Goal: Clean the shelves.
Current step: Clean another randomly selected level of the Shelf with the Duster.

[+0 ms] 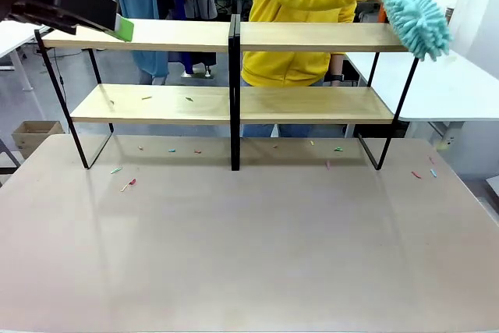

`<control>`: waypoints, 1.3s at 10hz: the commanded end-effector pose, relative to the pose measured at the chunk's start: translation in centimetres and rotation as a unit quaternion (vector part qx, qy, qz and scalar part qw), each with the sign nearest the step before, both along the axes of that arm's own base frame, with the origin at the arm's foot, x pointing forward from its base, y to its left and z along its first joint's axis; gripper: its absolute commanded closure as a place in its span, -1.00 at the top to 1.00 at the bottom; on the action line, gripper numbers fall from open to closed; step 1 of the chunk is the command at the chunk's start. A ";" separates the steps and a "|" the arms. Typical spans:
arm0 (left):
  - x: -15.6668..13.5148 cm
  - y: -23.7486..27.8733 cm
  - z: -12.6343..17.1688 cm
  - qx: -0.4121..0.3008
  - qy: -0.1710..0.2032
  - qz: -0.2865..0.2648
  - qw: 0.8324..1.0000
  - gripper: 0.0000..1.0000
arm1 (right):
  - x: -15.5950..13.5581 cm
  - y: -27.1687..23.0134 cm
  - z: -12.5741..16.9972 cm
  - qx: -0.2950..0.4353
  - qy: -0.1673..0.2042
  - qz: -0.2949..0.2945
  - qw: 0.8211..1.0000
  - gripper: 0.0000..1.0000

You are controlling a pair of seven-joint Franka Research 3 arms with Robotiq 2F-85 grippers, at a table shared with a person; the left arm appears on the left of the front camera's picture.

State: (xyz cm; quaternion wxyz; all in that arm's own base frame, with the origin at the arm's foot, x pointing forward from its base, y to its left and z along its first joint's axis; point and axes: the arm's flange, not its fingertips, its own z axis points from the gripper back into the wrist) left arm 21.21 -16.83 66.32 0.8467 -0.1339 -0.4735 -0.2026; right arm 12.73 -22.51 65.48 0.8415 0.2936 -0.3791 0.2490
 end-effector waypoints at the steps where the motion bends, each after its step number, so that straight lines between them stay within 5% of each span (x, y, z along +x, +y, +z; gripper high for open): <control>1: 0.0 0.1 -0.1 -0.002 -0.003 0.000 1.000 1.00 | 3.9 4.9 3.8 -0.091 -0.004 0.020 0.996 -0.75; 3: 0.0 0.1 -0.1 -0.002 -0.003 0.000 1.000 1.00 | 5.2 6.0 5.3 -0.110 -0.014 0.019 0.994 -0.75; 8: 0.0 0.1 -0.1 -0.002 -0.003 0.000 1.000 1.00 | -2.7 0.4 1.5 -0.116 0.007 0.020 0.993 -0.75; 13: 0.0 0.1 -0.1 -0.002 -0.003 0.000 1.000 1.00 | 0.5 3.7 3.9 -0.121 -0.006 0.021 0.992 -0.75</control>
